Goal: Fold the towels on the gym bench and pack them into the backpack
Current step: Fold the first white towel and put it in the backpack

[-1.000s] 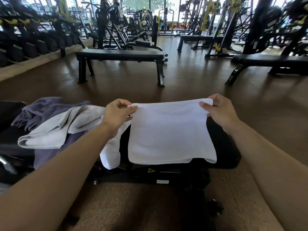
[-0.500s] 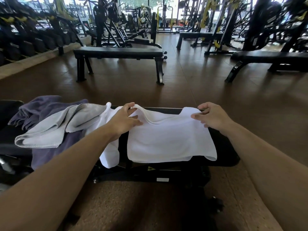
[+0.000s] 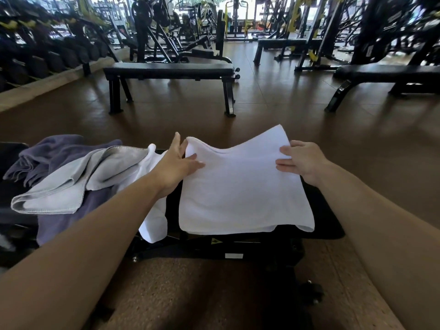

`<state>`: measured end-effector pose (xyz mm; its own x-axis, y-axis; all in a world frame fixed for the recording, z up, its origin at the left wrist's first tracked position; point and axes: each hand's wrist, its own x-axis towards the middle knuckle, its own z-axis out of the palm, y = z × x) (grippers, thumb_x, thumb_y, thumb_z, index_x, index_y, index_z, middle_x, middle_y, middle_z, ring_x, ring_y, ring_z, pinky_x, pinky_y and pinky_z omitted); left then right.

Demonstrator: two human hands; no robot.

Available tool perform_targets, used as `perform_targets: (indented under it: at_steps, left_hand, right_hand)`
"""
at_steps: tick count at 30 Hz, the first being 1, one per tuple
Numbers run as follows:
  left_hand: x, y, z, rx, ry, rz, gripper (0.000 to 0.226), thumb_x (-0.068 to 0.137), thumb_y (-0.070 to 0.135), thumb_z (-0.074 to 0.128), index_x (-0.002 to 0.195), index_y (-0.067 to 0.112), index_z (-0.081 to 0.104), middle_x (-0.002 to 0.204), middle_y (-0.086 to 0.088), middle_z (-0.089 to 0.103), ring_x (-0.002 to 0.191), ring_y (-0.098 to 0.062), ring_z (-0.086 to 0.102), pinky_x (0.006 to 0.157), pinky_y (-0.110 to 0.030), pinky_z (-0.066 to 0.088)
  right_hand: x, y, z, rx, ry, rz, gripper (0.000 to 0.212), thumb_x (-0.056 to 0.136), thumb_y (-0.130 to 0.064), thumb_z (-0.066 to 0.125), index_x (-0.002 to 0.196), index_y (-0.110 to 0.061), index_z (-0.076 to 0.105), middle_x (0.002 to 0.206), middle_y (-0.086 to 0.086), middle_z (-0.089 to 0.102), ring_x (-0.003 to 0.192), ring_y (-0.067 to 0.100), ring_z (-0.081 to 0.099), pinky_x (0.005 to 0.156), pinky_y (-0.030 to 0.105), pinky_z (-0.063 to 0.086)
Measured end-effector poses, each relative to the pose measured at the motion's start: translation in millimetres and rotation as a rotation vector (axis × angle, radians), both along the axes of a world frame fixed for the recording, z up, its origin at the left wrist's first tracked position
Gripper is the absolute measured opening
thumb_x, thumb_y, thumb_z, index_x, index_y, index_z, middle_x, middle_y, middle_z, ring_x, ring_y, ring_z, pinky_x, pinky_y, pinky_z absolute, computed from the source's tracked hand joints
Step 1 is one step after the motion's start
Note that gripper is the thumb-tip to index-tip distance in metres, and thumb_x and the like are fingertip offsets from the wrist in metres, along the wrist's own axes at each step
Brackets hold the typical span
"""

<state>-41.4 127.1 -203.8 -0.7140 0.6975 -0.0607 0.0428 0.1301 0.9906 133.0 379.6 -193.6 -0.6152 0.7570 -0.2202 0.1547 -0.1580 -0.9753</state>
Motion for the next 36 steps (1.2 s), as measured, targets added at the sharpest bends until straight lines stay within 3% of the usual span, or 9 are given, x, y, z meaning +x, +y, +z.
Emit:
perform_targets:
  at_steps: [5, 9, 13, 16, 19, 21, 24, 32, 36]
  left_hand:
    - [26.0, 13.4, 2.4, -0.141, 0.296, -0.066, 0.105, 0.082, 0.013, 0.083, 0.161, 0.034, 0.017, 0.163, 0.009, 0.029, 0.143, -0.009, 0.038, 0.11, -0.028, 0.037]
    - [76.2, 29.5, -1.4, -0.24, 0.546, -0.32, 0.066, 0.081, 0.037, 0.084, 0.14, 0.032, 0.056, 0.143, 0.016, 0.054, 0.133, -0.002, 0.046, 0.111, -0.02, 0.033]
    - [132.9, 43.3, -21.1, -0.331, 0.919, -0.579, 0.084, 0.082, 0.056, 0.076, 0.154, 0.034, 0.038, 0.163, 0.008, 0.033, 0.153, -0.011, 0.021, 0.125, -0.034, 0.017]
    - [155.5, 48.3, -37.8, -0.449, 1.198, -0.62, 0.086, 0.091, 0.054, 0.064, 0.16, 0.03, 0.018, 0.168, 0.003, 0.018, 0.156, -0.019, 0.006, 0.128, -0.045, 0.005]
    - [164.6, 55.0, -38.3, -0.462, 1.31, -0.513, 0.074, 0.093, 0.04, 0.066, 0.155, 0.023, 0.03, 0.153, -0.005, 0.038, 0.141, -0.029, 0.034, 0.118, -0.048, 0.033]
    - [163.2, 59.2, -28.2, -0.367, 1.296, -0.407, 0.051, 0.093, 0.028, 0.066, 0.14, 0.019, 0.049, 0.133, -0.005, 0.054, 0.119, -0.027, 0.051, 0.092, -0.042, 0.052]
    - [161.0, 57.8, -13.3, -0.275, 1.204, -0.397, 0.018, 0.091, 0.023, 0.062, 0.108, 0.018, 0.062, 0.107, -0.001, 0.064, 0.099, -0.023, 0.058, 0.07, -0.034, 0.045]
    - [164.3, 32.2, -3.1, -0.201, 0.842, -0.339, 0.037, 0.097, 0.038, 0.055, 0.066, 0.027, 0.041, 0.063, 0.01, 0.048, 0.058, -0.009, 0.047, 0.054, -0.025, 0.028]
    - [169.0, 26.3, -4.2, -0.052, 0.536, -0.186, 0.032, 0.102, 0.04, 0.045, 0.077, 0.027, 0.059, 0.075, 0.01, 0.063, 0.072, -0.008, 0.062, 0.065, -0.023, 0.049]
  right_hand:
    - [-0.4, 9.8, -9.1, 0.274, -0.239, 0.006, 0.083, 0.088, -0.01, 0.076, 0.157, -0.01, 0.03, 0.14, 0.006, 0.052, 0.113, 0.025, 0.061, 0.094, 0.039, 0.057]
    - [13.6, 11.7, -9.2, 0.501, -0.598, 0.013, 0.064, 0.081, -0.033, 0.081, 0.137, -0.011, 0.057, 0.122, 0.001, 0.063, 0.116, 0.026, 0.061, 0.097, 0.036, 0.051]
    - [21.4, 7.5, -8.4, 0.45, -0.702, 0.111, 0.038, 0.073, -0.043, 0.082, 0.098, -0.016, 0.073, 0.095, 0.001, 0.07, 0.082, 0.021, 0.064, 0.063, 0.029, 0.046]
    - [21.7, 5.4, -5.0, 0.342, -0.584, 0.111, 0.009, 0.079, -0.026, 0.073, 0.087, -0.023, 0.071, 0.089, 0.002, 0.069, 0.079, 0.018, 0.063, 0.063, 0.028, 0.051]
    - [26.4, 5.8, 2.2, 0.204, -0.473, 0.11, 0.022, 0.08, -0.013, 0.066, 0.1, -0.021, 0.07, 0.091, 0.003, 0.068, 0.082, 0.021, 0.064, 0.068, 0.033, 0.055]
    - [31.0, 8.3, 5.7, 0.167, -0.489, 0.127, 0.021, 0.081, -0.009, 0.063, 0.099, -0.02, 0.069, 0.084, 0.004, 0.063, 0.076, 0.021, 0.06, 0.063, 0.031, 0.052]
    - [36.1, 11.4, 3.2, 0.12, -0.528, 0.131, 0.02, 0.082, -0.015, 0.07, 0.1, -0.023, 0.066, 0.085, 0.004, 0.061, 0.076, 0.02, 0.057, 0.062, 0.03, 0.049]
    - [26.3, 6.8, -2.6, 0.073, -0.282, -0.124, 0.025, 0.089, -0.025, 0.071, 0.108, -0.009, 0.067, 0.103, 0.01, 0.071, 0.09, 0.027, 0.069, 0.079, 0.038, 0.058]
    - [23.7, 0.6, 21.7, -0.132, 0.075, -0.226, 0.024, 0.09, -0.016, 0.061, 0.113, -0.011, 0.063, 0.093, 0.006, 0.068, 0.076, 0.023, 0.065, 0.06, 0.03, 0.054]
